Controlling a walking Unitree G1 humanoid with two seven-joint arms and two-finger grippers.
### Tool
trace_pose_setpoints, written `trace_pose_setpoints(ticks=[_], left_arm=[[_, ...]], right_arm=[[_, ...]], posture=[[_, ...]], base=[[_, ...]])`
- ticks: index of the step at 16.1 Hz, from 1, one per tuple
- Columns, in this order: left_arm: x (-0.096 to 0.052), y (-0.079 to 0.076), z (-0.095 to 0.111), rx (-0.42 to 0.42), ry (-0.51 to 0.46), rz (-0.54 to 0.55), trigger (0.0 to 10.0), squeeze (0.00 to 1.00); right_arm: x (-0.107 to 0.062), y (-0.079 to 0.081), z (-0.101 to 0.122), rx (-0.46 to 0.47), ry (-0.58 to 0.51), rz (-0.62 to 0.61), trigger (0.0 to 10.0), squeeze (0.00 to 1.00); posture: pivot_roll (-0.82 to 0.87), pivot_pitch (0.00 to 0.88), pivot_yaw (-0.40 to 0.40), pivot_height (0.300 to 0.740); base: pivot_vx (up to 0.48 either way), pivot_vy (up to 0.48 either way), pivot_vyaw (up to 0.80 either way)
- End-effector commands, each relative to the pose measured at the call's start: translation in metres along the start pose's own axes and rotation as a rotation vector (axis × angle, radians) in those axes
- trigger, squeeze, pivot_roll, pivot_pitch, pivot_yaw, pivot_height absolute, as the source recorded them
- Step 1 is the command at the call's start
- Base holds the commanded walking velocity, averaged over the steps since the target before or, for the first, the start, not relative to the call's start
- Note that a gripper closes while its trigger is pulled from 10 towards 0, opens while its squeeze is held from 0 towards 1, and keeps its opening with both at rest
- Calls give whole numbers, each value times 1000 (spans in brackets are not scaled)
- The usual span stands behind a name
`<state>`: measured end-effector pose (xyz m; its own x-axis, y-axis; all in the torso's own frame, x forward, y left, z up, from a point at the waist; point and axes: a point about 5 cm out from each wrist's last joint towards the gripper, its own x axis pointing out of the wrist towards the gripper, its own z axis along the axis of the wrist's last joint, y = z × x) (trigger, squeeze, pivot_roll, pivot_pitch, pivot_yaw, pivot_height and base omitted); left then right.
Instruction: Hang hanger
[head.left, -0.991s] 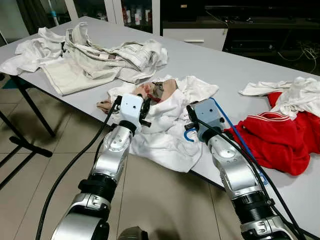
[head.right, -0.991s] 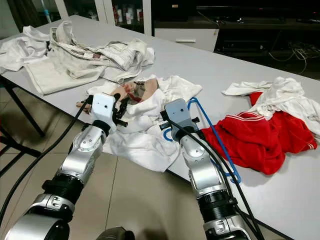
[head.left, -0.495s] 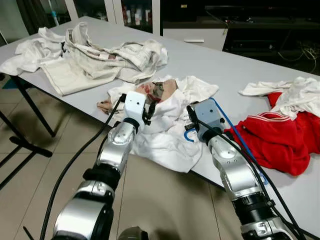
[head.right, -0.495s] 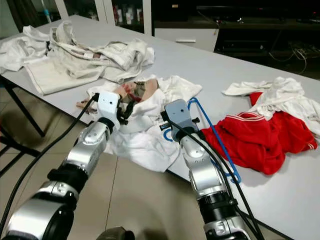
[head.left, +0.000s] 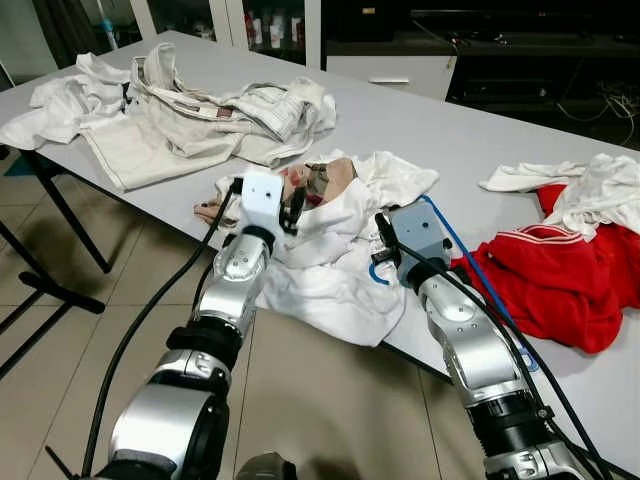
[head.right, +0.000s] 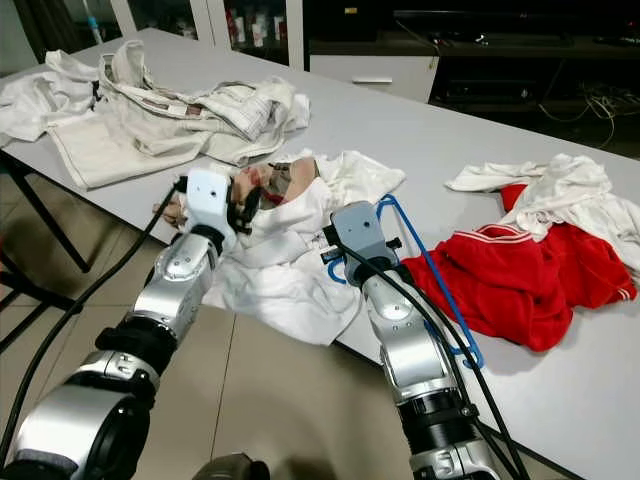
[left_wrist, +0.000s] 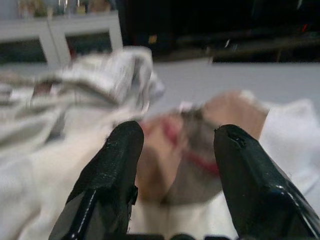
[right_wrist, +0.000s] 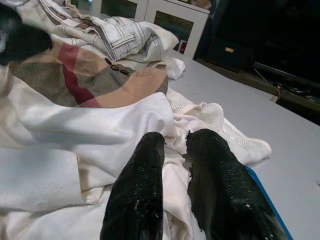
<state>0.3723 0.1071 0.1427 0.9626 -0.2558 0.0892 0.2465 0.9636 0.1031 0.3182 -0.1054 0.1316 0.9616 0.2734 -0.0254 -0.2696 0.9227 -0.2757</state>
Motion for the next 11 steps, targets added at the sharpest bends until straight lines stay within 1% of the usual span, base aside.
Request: trace_pose_setpoints(ticks=[1,3,5,6,7,9,10,11], left_arm=[[-1,-2,5,-8,-41,-15,10000,0],[-7,-1,0,-8,-43,-18,10000,0],[-14,4,-10,-10,-8,-15,10000,0],[-17,3,-11,-1,-14,-21,10000,0],[-17,1,-9,-2,-27,-23,10000,0],[-16,-5,-3,-1,-60,-13,10000,0],[-16,-9,-1,-2,-73,-11,10000,0],[-17,-14,0,5,-85,-12,10000,0]], right_arm=[[0,0,5,4,-20,3,10000,0],[1,0,9,11,-46,-13,10000,0],[1,-2,15,34,-80,-50,10000,0],[-1,-3,14,54,-90,-71,10000,0],[-2,-4,12,58,-90,-71,10000,0],[-6,-6,11,48,-93,-39,10000,0],[-7,-7,11,38,-89,-19,10000,0],[-7,-8,11,26,-93,-1,10000,0]], posture=[[-2,9,12,723],[15,8,23,723],[47,13,37,723],[86,16,8,723],[91,16,0,723],[123,11,-82,723],[131,14,-98,723],[158,22,-147,723]], base=[[0,0,0],[0,0,0],[0,0,0],[0,0,0],[0,0,0],[0,0,0],[0,0,0],[0,0,0]])
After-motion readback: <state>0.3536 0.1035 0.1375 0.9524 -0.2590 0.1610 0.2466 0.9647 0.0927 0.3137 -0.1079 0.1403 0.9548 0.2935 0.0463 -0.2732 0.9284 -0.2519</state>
